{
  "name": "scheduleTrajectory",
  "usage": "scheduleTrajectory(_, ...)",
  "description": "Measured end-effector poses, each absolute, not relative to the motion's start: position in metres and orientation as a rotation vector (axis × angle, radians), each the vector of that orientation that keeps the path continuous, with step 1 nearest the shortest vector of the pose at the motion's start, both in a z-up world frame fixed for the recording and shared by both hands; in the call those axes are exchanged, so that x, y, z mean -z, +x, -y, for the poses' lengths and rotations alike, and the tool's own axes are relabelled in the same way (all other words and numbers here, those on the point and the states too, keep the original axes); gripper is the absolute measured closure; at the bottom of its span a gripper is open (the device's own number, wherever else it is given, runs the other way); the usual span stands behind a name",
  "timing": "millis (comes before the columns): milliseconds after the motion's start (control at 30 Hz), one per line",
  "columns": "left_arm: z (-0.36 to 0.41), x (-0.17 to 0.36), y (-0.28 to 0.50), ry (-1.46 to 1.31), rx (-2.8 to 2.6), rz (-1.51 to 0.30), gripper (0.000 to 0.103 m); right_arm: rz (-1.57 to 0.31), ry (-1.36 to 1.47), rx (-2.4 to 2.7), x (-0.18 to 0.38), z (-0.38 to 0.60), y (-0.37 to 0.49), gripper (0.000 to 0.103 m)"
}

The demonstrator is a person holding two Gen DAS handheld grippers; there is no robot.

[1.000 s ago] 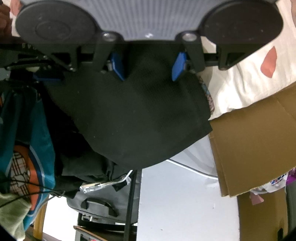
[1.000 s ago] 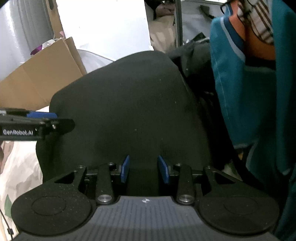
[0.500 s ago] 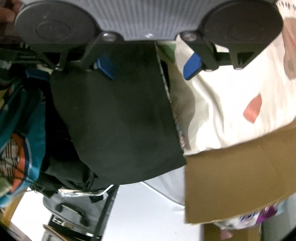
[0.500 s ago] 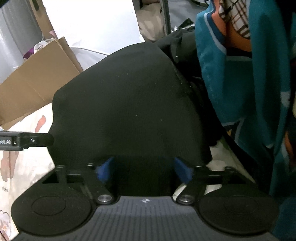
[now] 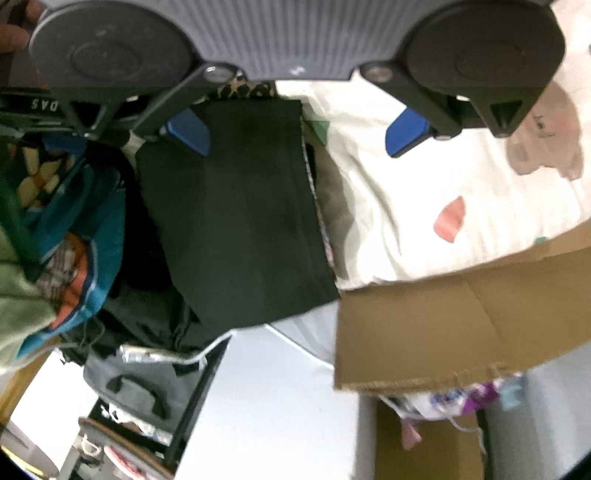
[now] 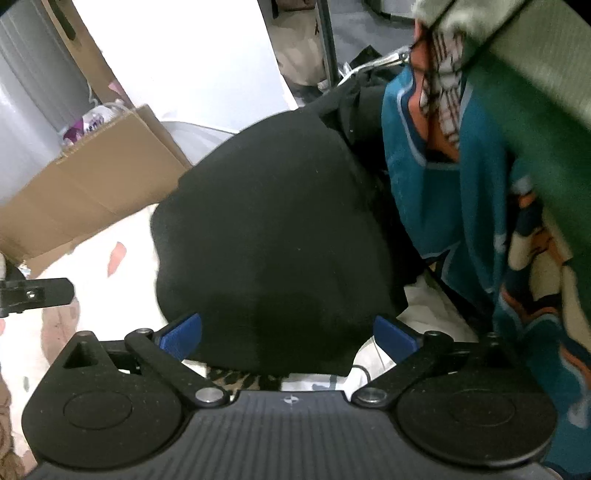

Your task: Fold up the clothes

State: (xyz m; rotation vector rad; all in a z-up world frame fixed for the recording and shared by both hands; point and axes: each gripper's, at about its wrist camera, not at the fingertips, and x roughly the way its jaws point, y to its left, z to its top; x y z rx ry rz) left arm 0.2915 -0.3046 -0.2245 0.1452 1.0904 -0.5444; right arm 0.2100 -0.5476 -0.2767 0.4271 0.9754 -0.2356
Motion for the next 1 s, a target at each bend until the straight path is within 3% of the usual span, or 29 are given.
scheduleTrajectory(600, 0.247, 0.084, 0.252, 0.169, 0.467, -1.104, 0.000, -1.007, 0.436, 0.162, 0.140, 0.523, 0.184, 0.001)
scheduleTrajectory(1000, 0.163, -0.017, 0.237, 0.059, 0.364, -1.052, 0.000, -1.114, 0.302, 0.144, 0.044, 0.485, 0.185, 0.001)
